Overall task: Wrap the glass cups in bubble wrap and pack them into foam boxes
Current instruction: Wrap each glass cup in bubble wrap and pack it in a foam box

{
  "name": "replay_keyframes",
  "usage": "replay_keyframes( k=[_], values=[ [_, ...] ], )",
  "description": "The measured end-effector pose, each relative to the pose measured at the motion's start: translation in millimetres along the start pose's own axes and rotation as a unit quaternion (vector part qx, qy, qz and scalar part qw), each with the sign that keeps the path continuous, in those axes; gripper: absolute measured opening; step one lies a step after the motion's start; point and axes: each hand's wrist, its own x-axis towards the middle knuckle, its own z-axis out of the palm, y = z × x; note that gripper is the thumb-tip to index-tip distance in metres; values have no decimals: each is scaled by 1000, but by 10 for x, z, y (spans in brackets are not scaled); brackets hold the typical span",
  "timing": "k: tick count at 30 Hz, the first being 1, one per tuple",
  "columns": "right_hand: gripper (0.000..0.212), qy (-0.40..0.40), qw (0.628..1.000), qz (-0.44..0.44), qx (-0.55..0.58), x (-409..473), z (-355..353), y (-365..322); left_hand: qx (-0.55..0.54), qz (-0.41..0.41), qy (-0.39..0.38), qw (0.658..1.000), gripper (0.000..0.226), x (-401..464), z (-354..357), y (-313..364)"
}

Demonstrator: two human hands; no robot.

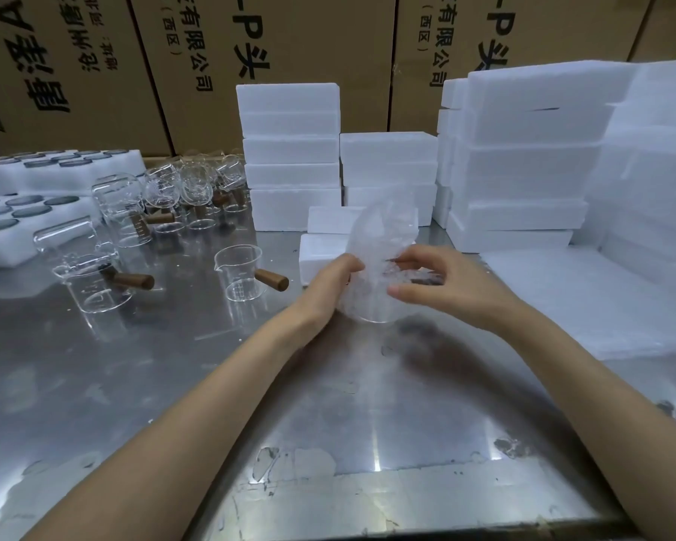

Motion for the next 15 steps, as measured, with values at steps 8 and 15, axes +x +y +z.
replay_keyframes(
  k=[8,15],
  values=[
    [17,87,996,-7,-23,63,56,60,158,95,-25,982,43,-63,-70,74],
    [14,138,989,-48,-20,91,166,58,121,121,21,985,39,-90,-48,103]
  ],
)
